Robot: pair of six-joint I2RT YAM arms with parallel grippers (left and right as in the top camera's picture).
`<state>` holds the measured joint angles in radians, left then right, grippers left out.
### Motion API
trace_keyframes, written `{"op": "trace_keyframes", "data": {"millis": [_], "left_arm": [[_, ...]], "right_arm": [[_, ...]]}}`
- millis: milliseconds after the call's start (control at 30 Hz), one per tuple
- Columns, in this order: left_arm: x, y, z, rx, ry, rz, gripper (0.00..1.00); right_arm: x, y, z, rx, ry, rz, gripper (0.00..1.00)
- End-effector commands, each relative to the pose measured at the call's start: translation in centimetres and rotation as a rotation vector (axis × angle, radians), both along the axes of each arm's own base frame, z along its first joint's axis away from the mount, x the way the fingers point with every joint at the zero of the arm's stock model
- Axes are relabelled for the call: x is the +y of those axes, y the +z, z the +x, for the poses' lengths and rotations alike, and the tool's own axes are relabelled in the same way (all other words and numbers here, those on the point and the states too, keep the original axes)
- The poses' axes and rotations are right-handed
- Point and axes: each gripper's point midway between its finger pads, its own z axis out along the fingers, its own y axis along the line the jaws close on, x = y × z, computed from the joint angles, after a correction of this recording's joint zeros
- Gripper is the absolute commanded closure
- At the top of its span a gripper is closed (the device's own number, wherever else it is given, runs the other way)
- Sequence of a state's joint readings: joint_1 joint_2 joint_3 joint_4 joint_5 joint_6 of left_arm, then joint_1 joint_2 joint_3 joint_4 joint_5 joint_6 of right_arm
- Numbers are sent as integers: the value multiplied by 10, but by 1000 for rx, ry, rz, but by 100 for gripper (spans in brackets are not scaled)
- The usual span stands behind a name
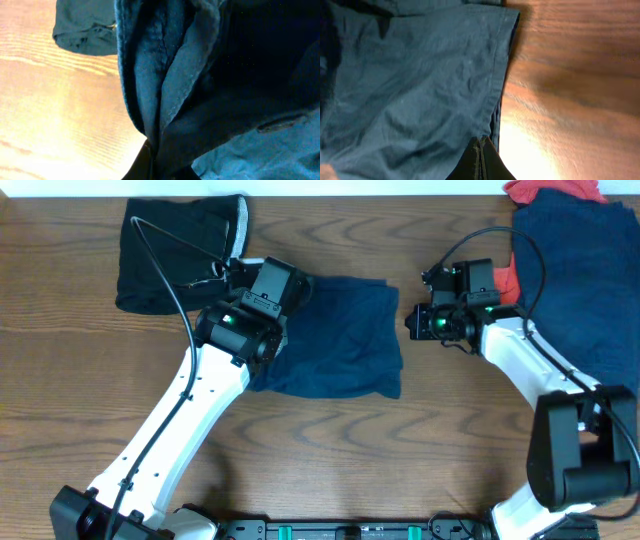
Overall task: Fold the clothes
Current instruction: 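Lay the folded left end down and hold the right end with right gripper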
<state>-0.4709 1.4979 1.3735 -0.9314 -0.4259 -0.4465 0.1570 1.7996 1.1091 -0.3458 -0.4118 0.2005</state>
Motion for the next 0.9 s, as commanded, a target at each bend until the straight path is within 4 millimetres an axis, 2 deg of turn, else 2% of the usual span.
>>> {"op": "trace_keyframes", "data": {"millis": [0,200,433,667,767,867], "left_arm": [[12,10,3,-37,75,-2,94],[26,9,3,-25,116,2,95],[29,8,5,-25,127,2,94],[27,-6,9,13,127,21,94],[26,-13,11,30,126,28,94],[26,-15,13,31,126,29,94]], "right_arm": [[14,-24,-5,52,33,16,99],[31,-54,-6,93,86,101,99],[38,-52,-3,64,128,133,99],[54,-43,-7,22,222,185,99],[54,-47,-9,25,236,177,99],[54,-60,-14,58,239,171,99]]}}
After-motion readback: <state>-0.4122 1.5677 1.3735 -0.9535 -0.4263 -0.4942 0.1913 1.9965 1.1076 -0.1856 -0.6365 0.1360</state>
